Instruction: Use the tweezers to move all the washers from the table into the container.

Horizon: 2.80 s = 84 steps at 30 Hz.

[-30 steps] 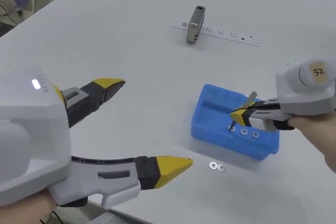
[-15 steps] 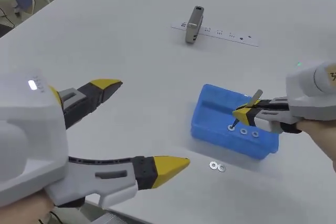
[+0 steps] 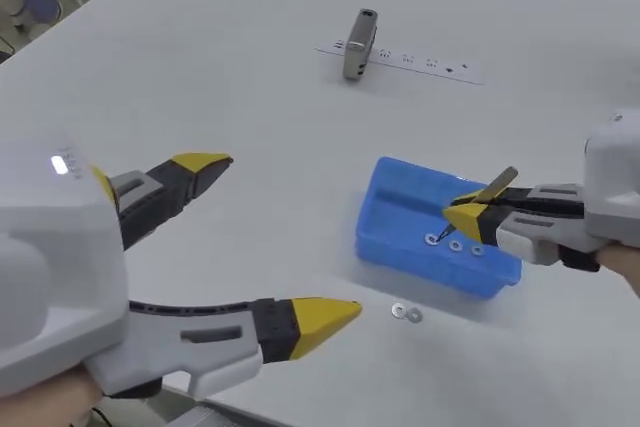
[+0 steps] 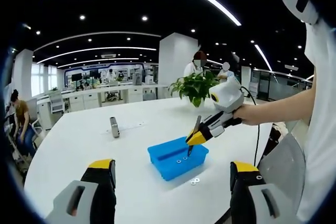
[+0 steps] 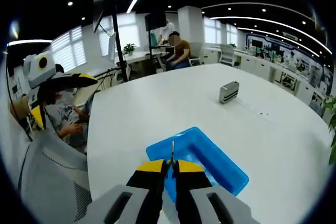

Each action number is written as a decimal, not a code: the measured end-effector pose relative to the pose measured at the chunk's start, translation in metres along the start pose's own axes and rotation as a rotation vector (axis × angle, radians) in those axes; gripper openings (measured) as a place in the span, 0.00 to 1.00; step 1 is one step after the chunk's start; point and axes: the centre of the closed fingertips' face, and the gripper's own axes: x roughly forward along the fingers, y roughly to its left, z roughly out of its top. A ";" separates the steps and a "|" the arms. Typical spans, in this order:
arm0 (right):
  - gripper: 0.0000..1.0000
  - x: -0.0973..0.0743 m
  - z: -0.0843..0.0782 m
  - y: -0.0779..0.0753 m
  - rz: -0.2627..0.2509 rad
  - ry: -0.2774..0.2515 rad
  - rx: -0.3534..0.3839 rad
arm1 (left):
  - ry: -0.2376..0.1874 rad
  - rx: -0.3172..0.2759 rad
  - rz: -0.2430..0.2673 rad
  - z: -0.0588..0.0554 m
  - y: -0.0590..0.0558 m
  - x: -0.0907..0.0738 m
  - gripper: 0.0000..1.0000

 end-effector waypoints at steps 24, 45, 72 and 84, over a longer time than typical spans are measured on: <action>0.04 0.026 -0.059 0.032 0.102 0.116 0.090 | 0.007 0.002 -0.003 -0.002 -0.002 -0.001 0.92; 0.04 0.028 -0.067 0.052 0.131 0.145 -0.061 | 0.011 0.002 -0.021 -0.001 -0.006 0.007 0.92; 0.03 -0.005 -0.020 0.042 0.016 -0.006 -0.111 | -0.081 -0.024 -0.092 0.032 -0.035 0.015 0.90; 0.03 0.004 0.022 0.017 0.000 -0.043 -0.155 | -0.059 0.000 -0.030 0.021 -0.025 -0.006 0.90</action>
